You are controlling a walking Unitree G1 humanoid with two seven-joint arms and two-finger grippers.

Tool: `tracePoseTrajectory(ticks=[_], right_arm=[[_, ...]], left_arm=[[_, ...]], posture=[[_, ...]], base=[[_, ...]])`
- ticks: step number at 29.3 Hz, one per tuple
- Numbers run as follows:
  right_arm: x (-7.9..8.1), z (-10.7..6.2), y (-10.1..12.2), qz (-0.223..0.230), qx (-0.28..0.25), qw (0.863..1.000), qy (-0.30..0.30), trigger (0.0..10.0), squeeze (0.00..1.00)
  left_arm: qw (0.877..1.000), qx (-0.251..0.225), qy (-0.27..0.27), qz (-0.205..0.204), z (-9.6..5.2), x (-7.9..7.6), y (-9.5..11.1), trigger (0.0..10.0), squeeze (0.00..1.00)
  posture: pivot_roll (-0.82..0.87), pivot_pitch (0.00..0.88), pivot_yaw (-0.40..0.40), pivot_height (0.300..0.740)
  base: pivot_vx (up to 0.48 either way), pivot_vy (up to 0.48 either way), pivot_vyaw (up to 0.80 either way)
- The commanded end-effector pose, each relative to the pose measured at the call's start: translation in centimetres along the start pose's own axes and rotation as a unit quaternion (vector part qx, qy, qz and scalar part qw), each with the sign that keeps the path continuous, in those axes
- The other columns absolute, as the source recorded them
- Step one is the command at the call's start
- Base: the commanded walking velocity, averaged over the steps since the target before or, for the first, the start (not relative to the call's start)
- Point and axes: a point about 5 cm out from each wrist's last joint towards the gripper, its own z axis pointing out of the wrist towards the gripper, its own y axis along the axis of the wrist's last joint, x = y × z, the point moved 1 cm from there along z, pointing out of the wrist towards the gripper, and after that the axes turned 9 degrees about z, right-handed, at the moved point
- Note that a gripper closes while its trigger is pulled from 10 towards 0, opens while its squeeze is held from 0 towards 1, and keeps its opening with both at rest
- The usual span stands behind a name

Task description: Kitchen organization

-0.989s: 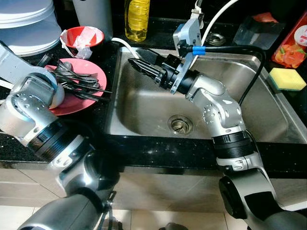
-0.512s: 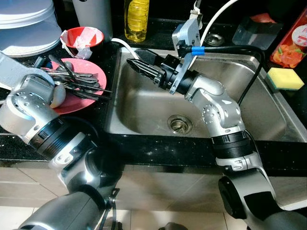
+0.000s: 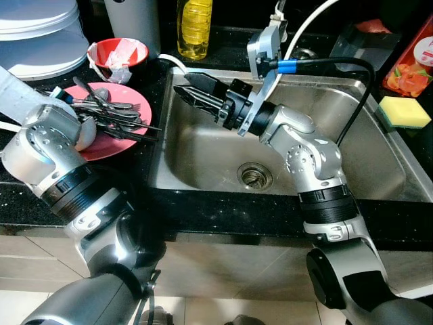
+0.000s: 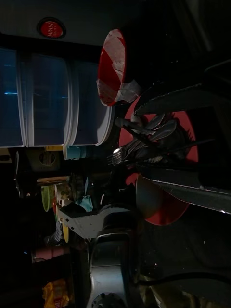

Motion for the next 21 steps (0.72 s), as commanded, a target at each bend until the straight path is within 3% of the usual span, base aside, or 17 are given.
tracePoseTrajectory(ticks=[1,4,11,18,19,20,21], right_arm=[[0.4,0.0,0.0,-0.004,-0.001,1.0,0.007,10.0,0.0],[0.4,-0.1,0.2,-0.002,-0.002,1.0,0.005,10.0,0.0],[0.3,-0.2,0.4,-0.004,-0.005,1.0,0.001,10.0,0.0],[0.2,-0.1,0.4,-0.004,-0.007,1.0,0.0,10.0,0.0],[0.2,0.0,0.4,-0.004,-0.008,1.0,0.0,10.0,0.0],[0.2,0.0,0.5,-0.004,-0.008,1.0,-0.001,10.0,0.0],[0.2,0.0,0.5,-0.004,-0.008,1.0,0.0,10.0,0.0]], left_arm=[[0.999,0.034,0.021,0.015,1.0,1.4,-1.5,0.0,0.0],[0.999,0.034,0.015,0.036,1.2,1.4,-1.8,0.0,0.0],[0.999,0.029,0.013,0.04,1.2,1.4,-1.9,0.0,0.0],[0.998,-0.006,0.02,0.056,1.0,1.7,-1.1,0.0,0.0],[0.997,-0.039,0.018,0.058,0.7,1.6,-0.3,2.7,0.0],[0.996,-0.055,0.017,0.061,0.5,1.5,0.2,2.7,0.0],[0.995,-0.073,0.016,0.064,0.3,1.4,0.6,10.0,0.0]], posture=[[0.12,0.066,-0.01,0.74],[0.12,0.062,-0.007,0.74],[0.12,0.056,-0.009,0.74],[0.12,0.053,-0.011,0.74],[0.12,0.05,-0.016,0.74],[0.12,0.051,-0.017,0.74],[0.12,0.051,-0.017,0.74]], base=[[0.0,0.0,0.0],[0.0,0.0,0.0],[0.0,0.0,0.0],[0.0,0.0,0.0],[0.0,0.0,0.0],[0.0,0.0,0.0],[0.0,0.0,0.0]])
